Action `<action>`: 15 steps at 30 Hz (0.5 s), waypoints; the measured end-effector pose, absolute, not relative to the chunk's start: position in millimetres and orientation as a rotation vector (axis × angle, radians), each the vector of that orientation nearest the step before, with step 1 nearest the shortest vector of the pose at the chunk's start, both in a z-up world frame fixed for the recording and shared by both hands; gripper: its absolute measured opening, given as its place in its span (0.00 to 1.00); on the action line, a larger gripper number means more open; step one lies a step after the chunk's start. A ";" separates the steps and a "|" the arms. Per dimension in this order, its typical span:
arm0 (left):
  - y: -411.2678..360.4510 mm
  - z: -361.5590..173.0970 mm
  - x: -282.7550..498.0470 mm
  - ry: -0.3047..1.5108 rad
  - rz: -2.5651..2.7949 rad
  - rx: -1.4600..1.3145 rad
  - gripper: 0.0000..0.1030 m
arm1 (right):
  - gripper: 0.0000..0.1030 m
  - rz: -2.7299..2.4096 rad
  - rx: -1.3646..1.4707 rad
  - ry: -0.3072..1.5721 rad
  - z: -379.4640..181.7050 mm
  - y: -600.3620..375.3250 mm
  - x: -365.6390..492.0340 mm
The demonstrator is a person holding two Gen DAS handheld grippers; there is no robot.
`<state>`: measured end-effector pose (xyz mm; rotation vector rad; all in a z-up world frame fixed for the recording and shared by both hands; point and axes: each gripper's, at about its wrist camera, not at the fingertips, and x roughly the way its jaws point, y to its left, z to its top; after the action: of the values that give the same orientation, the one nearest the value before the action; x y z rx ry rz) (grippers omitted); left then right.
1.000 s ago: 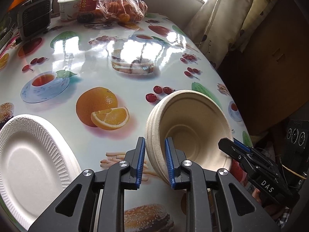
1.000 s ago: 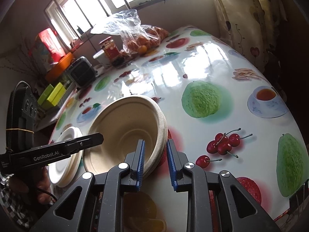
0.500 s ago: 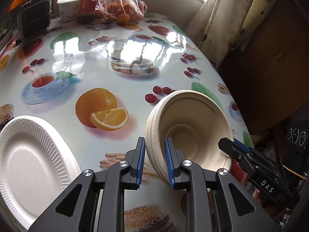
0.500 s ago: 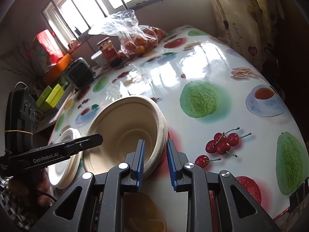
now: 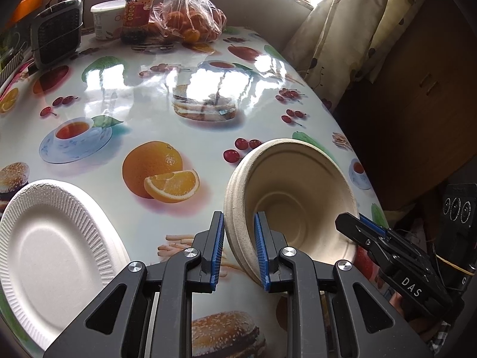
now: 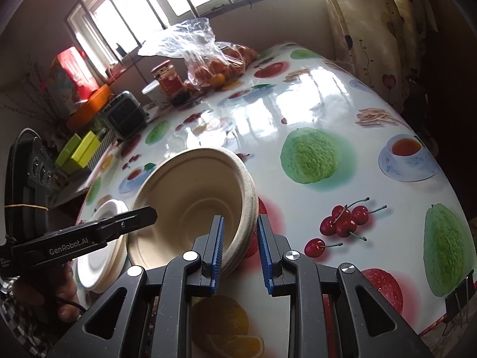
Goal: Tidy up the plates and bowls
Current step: 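Carry the beige bowl stack with both tools over the white plate stack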
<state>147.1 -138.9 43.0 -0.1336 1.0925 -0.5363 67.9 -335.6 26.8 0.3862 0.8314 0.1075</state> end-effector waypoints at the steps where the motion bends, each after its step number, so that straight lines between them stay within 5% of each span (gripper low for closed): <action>1: -137.9 44.1 146.6 1.089 -0.535 -0.134 0.21 | 0.21 0.109 0.384 0.829 28.0 -334.6 67.6; 15: -118.9 55.6 138.5 1.055 -0.505 -0.154 0.21 | 0.21 0.143 0.363 0.811 39.8 -312.4 66.3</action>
<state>138.5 -118.9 55.6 -0.1536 1.0554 -0.5049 66.3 -312.4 39.8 0.3634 0.8111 0.1426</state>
